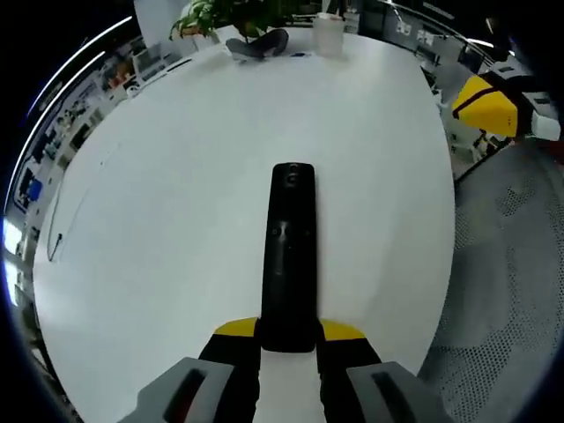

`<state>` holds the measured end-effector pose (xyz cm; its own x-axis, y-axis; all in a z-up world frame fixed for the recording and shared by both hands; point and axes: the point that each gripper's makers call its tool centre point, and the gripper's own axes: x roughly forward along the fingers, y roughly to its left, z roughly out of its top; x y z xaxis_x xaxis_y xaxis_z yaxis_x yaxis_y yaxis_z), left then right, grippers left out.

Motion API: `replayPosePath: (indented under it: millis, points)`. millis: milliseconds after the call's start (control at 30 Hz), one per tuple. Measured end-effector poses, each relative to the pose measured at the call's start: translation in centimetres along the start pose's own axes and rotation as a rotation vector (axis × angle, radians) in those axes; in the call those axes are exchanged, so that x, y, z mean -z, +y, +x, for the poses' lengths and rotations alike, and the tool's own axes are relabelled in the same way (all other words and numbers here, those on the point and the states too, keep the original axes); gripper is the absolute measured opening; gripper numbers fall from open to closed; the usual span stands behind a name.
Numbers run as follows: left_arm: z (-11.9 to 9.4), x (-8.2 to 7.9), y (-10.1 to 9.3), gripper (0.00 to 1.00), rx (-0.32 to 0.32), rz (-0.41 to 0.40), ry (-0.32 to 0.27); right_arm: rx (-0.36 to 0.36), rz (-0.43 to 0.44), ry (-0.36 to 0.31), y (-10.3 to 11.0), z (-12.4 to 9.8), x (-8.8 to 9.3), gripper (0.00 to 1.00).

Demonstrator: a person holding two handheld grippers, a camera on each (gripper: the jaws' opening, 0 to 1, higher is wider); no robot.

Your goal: Press the specified remote control buttons in sequence, fully releasing each button before pressing the next.

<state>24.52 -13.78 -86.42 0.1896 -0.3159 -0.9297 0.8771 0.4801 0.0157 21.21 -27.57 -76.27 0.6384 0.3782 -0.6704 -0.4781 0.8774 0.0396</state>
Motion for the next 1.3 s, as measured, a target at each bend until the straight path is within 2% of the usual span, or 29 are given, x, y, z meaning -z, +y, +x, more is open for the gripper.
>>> replayPosePath:
  millis: [200,433,800,900,1033,1133,1300]
  points:
    - [0.0,0.1,-1.3,0.23,-0.016,-0.028,-0.008,0.008,-0.009,-0.021,-0.4,1.0,-0.9,0.0]
    - [-0.1,0.3,-2.3,0.23,-0.019,-0.047,-0.03,0.021,-0.001,-0.037,-0.7,0.8,-1.0,0.0]
    - [-0.4,0.4,-4.1,0.23,-0.011,-0.06,-0.103,0.028,0.028,-0.003,-1.1,1.1,-0.4,0.0]
    - [-0.3,0.4,-4.5,0.23,-0.007,-0.042,-0.111,0.027,0.035,0.0,-1.2,1.2,-0.3,0.0]
    - [-0.4,0.5,-4.9,0.23,0.006,-0.018,-0.123,-0.003,0.069,0.023,-1.0,1.5,0.1,0.0]
    - [-0.5,0.6,-5.3,0.23,0.016,-0.017,-0.159,-0.01,0.096,0.113,-0.9,2.0,1.7,0.0]
    - [-0.7,0.7,-6.0,0.23,0.038,-0.032,-0.225,-0.023,0.129,0.124,-0.8,2.0,2.0,0.0]
